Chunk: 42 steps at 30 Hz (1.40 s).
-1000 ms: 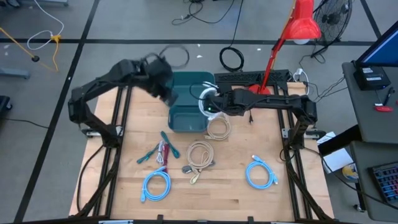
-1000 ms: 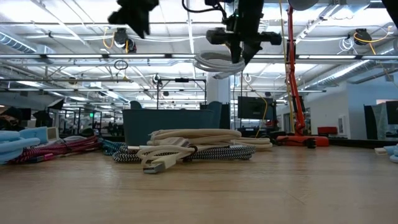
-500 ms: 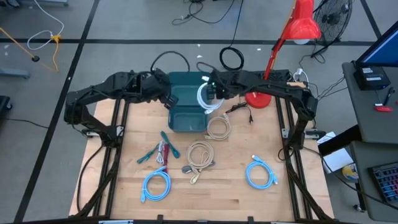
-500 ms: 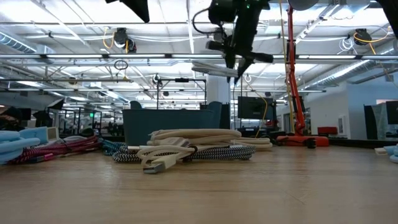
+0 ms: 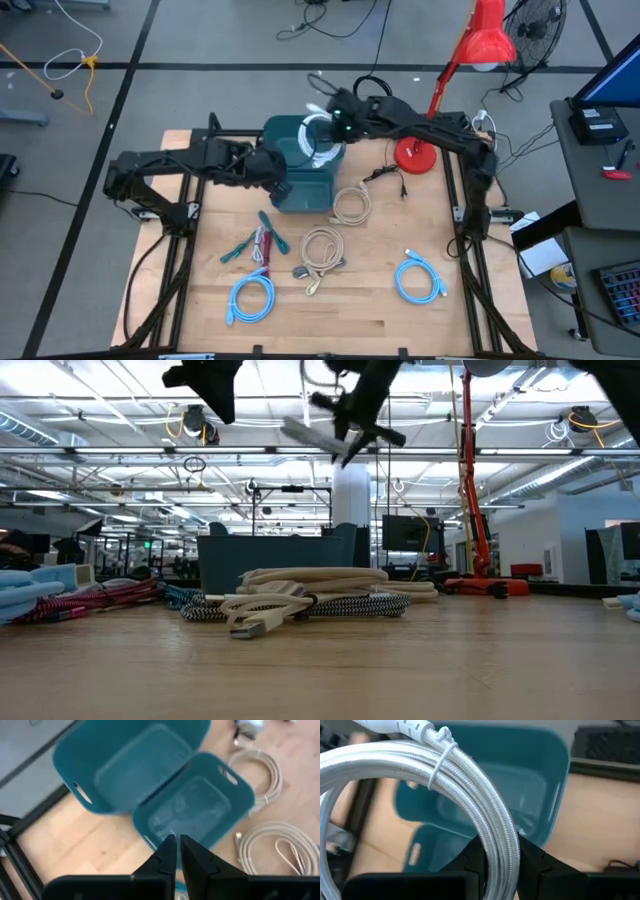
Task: Pick & Place USB Port
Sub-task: Put the white HDMI cable into the top blue bin
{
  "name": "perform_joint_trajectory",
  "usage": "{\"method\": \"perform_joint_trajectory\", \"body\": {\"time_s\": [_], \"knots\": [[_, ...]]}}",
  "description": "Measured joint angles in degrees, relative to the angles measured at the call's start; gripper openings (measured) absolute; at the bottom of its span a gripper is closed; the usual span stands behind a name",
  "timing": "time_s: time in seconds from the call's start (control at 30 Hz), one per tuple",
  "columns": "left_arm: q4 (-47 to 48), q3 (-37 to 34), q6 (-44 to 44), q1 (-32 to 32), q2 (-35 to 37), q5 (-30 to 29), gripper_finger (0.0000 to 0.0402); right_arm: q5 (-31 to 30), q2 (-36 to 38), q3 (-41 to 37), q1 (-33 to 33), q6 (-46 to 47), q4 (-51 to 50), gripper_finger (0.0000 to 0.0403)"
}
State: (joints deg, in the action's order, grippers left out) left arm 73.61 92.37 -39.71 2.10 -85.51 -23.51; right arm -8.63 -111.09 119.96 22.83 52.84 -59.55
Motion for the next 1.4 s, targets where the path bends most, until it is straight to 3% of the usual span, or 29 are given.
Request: {"method": "perform_joint_trajectory", "body": {"time_s": [0.2, 0.43, 0.6, 0.73, 1.4], "knots": [[2.53, -0.01, -3.10, -3.53, 2.82, -0.98, 0.0005, -0.24, -9.75, 9.10, 0.04, -1.51, -1.99, 0.0054], [7.11, 0.02, -10.76, -8.36, 9.32, -5.66, 0.0018, -0.45, -15.19, 9.86, 1.61, -0.66, -0.33, 0.0054], [9.50, 0.05, -15.82, -12.58, 13.32, -10.64, 0.0003, -3.32, -15.52, 9.86, 2.85, -0.68, 1.49, 0.0054], [10.78, 0.05, -18.91, -14.73, 15.08, -12.77, 0.0014, -4.71, -15.46, 9.86, 3.47, -0.56, 1.67, 0.0054], [10.60, 0.06, -18.75, -17.42, 14.93, -14.25, 0.0005, -6.39, -15.49, 2.54, 2.16, 0.48, 0.61, 0.0054]]}}
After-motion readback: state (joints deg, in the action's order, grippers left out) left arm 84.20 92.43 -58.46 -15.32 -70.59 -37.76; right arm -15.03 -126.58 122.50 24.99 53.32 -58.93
